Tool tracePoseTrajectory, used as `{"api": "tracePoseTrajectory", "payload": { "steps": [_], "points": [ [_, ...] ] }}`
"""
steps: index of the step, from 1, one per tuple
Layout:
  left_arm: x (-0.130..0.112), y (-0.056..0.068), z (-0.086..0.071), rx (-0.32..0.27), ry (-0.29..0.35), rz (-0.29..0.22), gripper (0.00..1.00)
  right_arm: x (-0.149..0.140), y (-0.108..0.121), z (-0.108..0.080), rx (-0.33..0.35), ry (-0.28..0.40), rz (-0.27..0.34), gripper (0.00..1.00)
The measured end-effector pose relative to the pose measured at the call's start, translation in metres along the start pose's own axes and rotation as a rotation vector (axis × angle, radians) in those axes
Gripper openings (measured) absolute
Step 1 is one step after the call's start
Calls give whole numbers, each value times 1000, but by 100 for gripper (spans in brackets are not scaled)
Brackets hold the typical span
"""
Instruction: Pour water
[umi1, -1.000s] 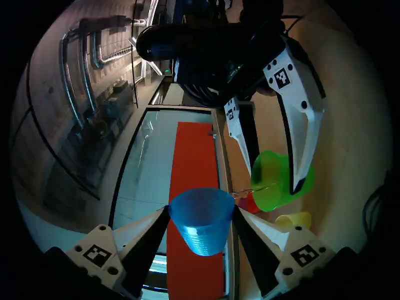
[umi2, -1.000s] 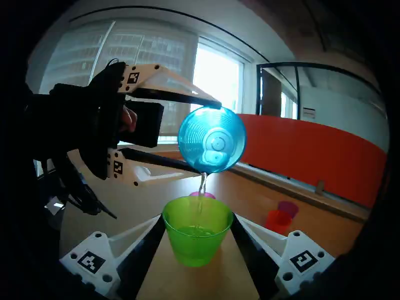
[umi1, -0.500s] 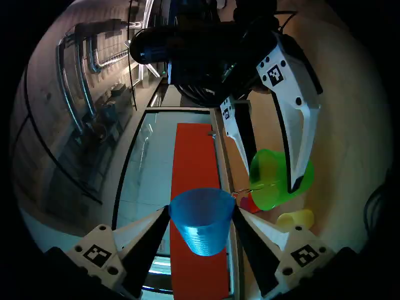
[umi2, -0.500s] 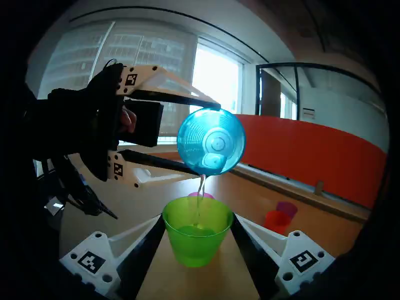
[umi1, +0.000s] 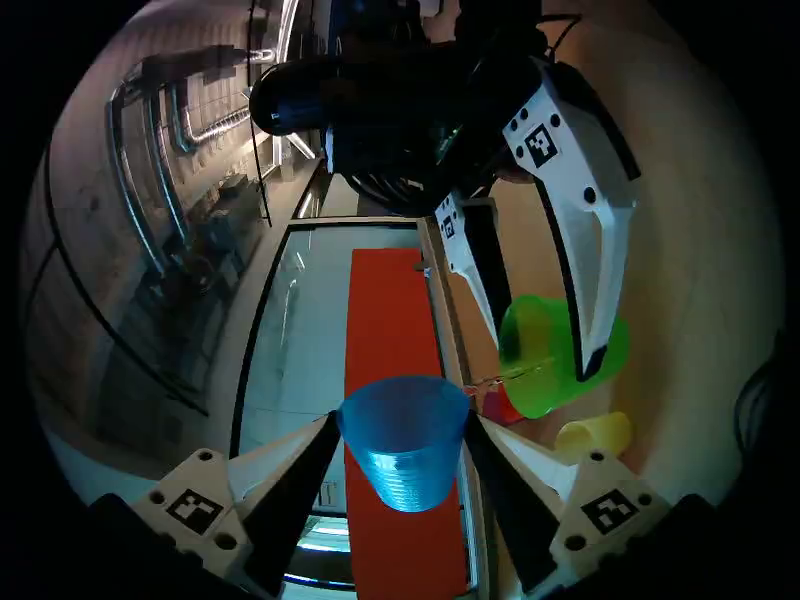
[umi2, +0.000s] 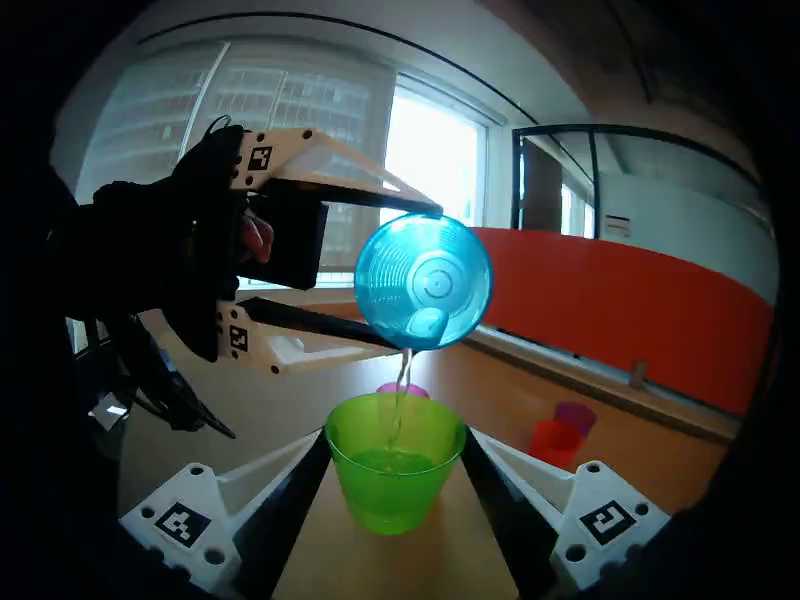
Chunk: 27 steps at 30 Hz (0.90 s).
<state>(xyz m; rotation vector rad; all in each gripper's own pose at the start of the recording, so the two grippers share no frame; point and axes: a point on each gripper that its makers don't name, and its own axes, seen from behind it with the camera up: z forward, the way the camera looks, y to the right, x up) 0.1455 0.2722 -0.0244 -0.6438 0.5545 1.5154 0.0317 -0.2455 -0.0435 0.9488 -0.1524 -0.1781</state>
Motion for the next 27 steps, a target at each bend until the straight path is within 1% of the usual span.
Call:
{"api": "tracePoseTrajectory", "payload": {
  "steps": [18, 27],
  "points": [
    [2, -3, 3, 12, 4, 50, 89, -1, 1, -1, -3, 2, 1, 94],
    [5, -3, 2, 15, 2, 61, 89, -1, 2, -1, -4, 3, 3, 93]
  ]
}}
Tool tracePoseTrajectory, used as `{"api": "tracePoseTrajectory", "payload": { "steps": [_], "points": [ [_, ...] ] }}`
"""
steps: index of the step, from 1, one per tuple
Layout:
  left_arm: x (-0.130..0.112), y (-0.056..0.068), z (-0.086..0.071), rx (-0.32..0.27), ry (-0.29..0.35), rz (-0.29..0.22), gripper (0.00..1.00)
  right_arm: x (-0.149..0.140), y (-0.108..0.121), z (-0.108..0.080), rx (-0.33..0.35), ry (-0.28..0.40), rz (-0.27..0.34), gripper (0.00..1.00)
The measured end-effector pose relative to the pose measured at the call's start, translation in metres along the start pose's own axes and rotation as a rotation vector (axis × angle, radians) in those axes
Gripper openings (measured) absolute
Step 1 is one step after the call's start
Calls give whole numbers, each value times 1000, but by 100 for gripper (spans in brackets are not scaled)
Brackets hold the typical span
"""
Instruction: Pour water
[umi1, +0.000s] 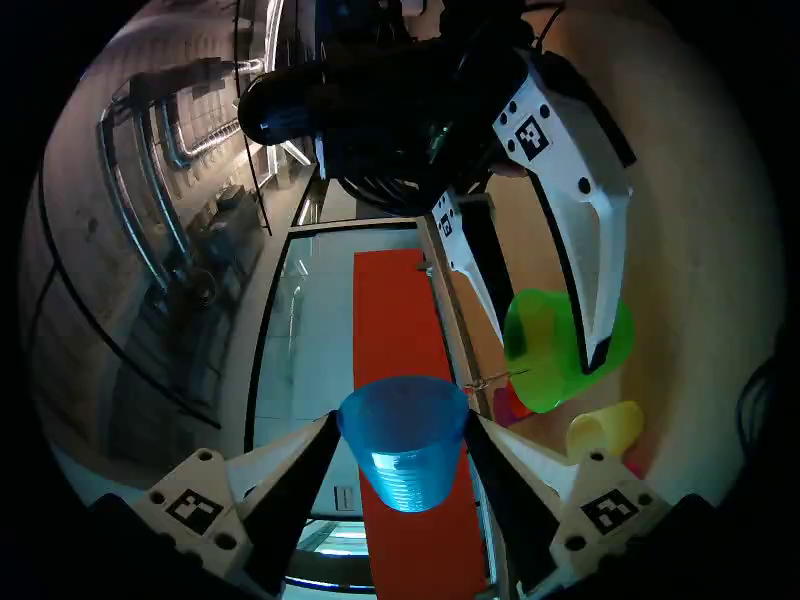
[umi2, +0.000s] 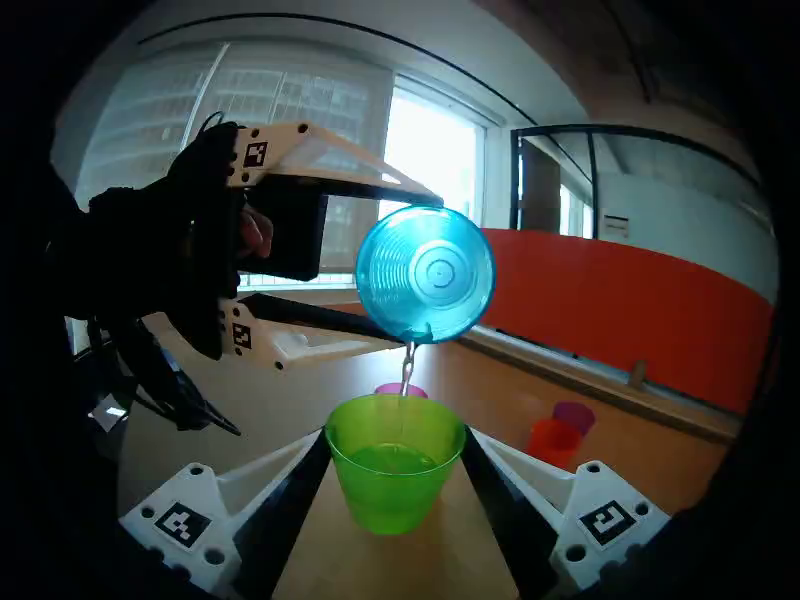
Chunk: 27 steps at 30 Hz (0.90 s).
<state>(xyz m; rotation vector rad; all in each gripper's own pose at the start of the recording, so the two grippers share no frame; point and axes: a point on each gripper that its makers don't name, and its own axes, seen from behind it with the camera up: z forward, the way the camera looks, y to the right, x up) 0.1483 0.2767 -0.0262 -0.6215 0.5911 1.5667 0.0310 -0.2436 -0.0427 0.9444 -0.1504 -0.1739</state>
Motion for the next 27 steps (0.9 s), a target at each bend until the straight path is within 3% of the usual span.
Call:
{"api": "tracePoseTrajectory", "payload": {
  "steps": [17, 23, 27],
  "points": [
    [-2, -2, 1, 2, 0, -1, 89, 0, 3, -1, -5, 0, 5, 94],
    [-5, -2, 3, -3, -7, -37, 89, 0, 3, -1, -8, 1, 6, 94],
    [-8, -1, 4, -7, -15, -87, 89, 1, 3, -1, -11, 1, 6, 94]
  ]
}}
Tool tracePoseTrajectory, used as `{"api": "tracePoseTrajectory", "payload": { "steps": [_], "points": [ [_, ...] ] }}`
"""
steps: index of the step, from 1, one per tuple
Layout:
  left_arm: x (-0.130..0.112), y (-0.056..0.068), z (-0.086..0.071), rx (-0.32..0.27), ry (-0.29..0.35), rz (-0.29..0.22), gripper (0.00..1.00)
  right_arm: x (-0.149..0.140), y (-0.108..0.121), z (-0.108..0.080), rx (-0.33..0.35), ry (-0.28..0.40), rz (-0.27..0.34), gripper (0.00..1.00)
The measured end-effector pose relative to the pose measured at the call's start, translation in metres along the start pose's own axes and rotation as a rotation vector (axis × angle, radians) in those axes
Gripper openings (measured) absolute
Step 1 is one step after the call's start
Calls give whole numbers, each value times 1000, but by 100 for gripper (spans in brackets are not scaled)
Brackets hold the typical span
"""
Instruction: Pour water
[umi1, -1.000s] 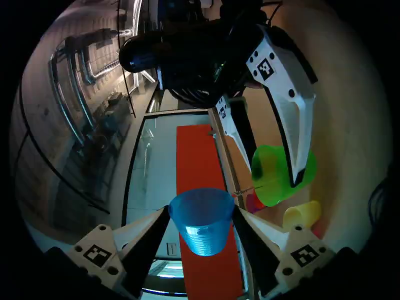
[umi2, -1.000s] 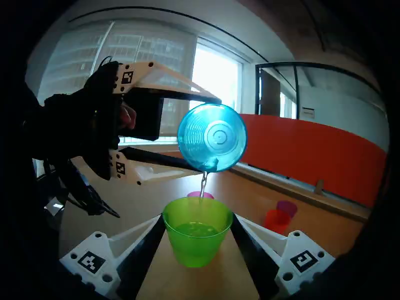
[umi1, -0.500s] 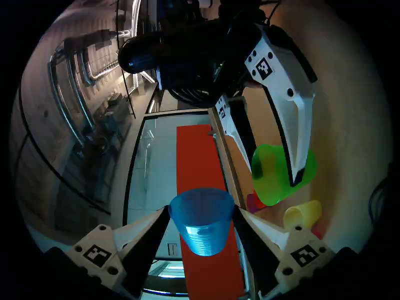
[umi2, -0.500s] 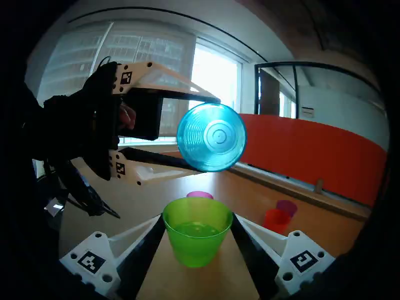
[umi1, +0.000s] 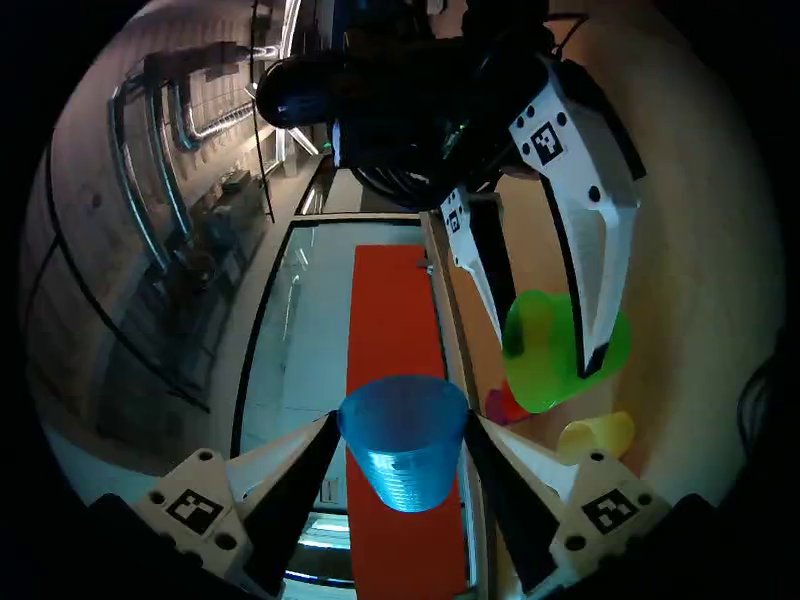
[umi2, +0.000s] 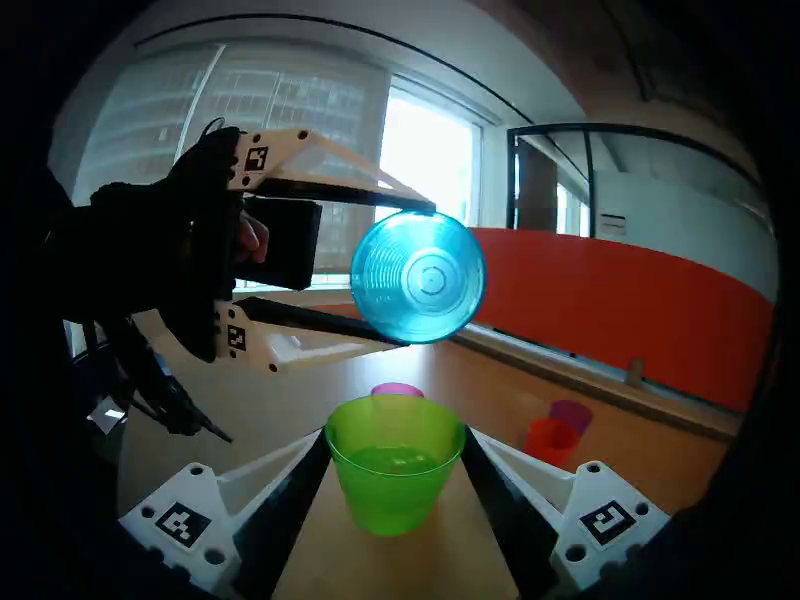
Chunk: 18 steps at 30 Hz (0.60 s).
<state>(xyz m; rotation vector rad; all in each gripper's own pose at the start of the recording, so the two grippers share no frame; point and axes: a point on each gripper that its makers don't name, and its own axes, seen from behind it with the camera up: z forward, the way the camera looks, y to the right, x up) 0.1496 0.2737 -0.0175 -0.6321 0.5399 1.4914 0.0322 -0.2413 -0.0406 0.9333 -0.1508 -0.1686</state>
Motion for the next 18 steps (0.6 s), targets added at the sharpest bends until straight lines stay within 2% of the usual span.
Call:
{"api": "tracePoseTrajectory", "payload": {
  "steps": [11, 18],
  "points": [
    [-9, 4, -4, -14, -23, -187, 89, 2, 2, 0, -8, 6, 1, 93],
    [-20, 5, 0, -20, -50, -362, 89, 5, 2, 0, -8, 15, -3, 94]
  ]
}}
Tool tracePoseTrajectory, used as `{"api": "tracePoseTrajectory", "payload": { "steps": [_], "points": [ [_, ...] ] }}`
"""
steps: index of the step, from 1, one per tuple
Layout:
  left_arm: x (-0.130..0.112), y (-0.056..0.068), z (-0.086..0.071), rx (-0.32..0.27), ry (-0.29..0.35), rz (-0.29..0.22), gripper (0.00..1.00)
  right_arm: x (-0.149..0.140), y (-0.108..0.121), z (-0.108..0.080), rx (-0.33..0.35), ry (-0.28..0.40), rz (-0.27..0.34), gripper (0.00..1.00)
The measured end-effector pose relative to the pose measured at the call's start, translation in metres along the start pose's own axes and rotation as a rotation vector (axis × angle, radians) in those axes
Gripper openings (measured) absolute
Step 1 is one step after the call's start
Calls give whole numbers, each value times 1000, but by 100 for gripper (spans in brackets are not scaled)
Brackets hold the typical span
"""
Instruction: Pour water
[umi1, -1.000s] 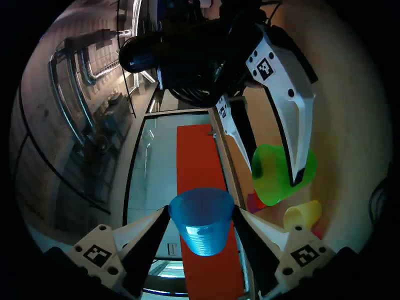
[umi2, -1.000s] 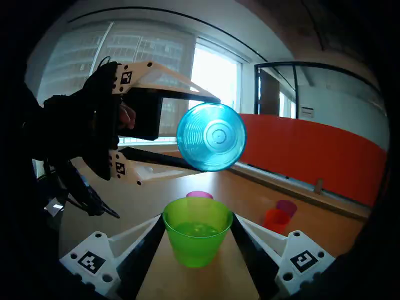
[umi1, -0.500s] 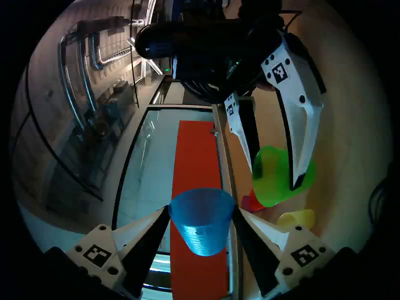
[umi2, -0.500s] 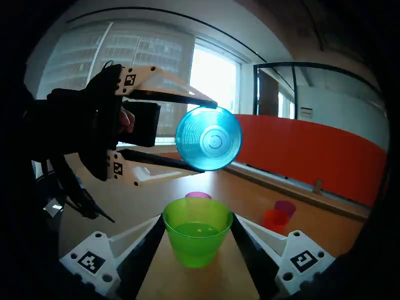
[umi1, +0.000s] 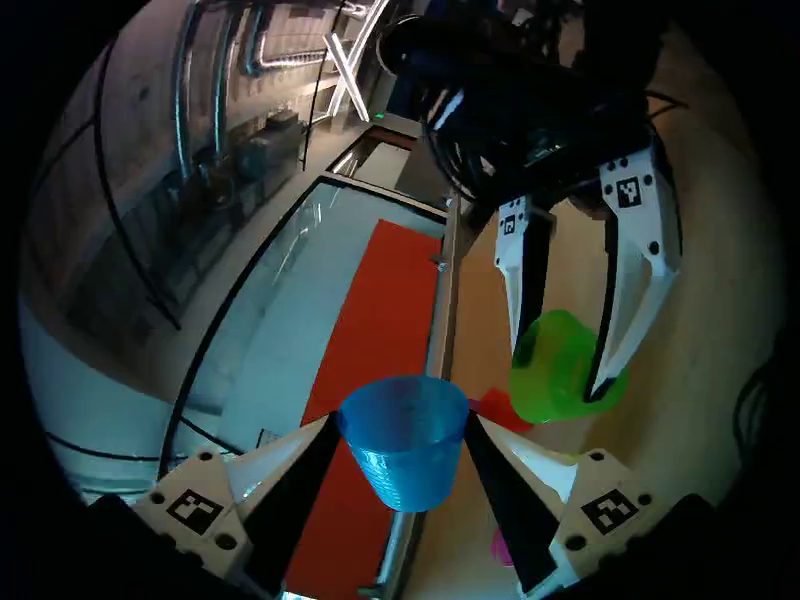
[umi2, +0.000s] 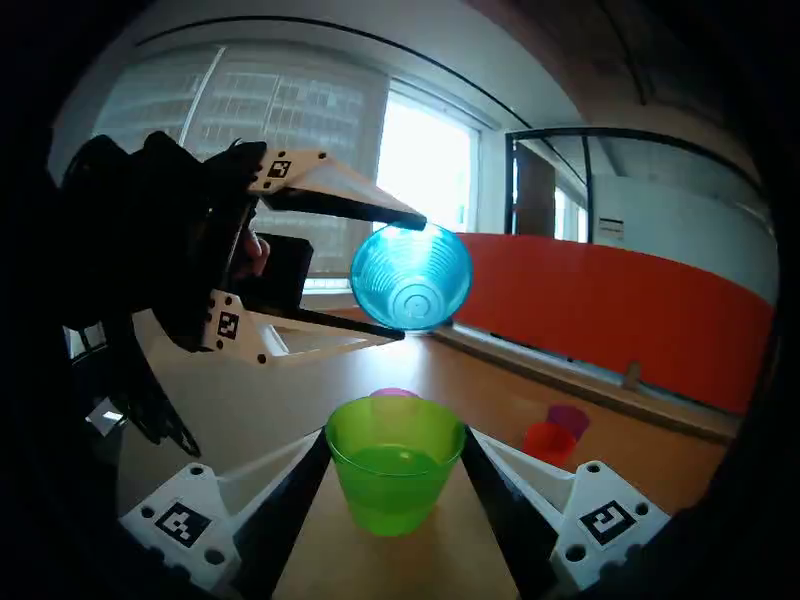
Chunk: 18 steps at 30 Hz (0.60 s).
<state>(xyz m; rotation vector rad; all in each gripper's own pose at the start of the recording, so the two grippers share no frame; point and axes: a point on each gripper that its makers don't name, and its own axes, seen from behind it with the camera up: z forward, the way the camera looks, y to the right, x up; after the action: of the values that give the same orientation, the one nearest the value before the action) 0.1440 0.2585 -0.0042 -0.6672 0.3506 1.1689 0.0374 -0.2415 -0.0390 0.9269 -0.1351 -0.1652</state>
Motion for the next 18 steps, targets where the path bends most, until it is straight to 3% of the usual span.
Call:
{"api": "tracePoseTrajectory", "payload": {
  "steps": [6, 14, 18],
  "points": [
    [-10, -6, 1, 3, -25, -164, 89, 1, 1, 2, -3, 4, -1, 94],
    [-18, 3, -3, -38, -54, -364, 89, 4, 2, 2, -5, 14, 0, 94],
    [-23, 1, -3, -46, -61, -489, 89, 4, 2, 1, -7, 14, 3, 94]
  ]
}}
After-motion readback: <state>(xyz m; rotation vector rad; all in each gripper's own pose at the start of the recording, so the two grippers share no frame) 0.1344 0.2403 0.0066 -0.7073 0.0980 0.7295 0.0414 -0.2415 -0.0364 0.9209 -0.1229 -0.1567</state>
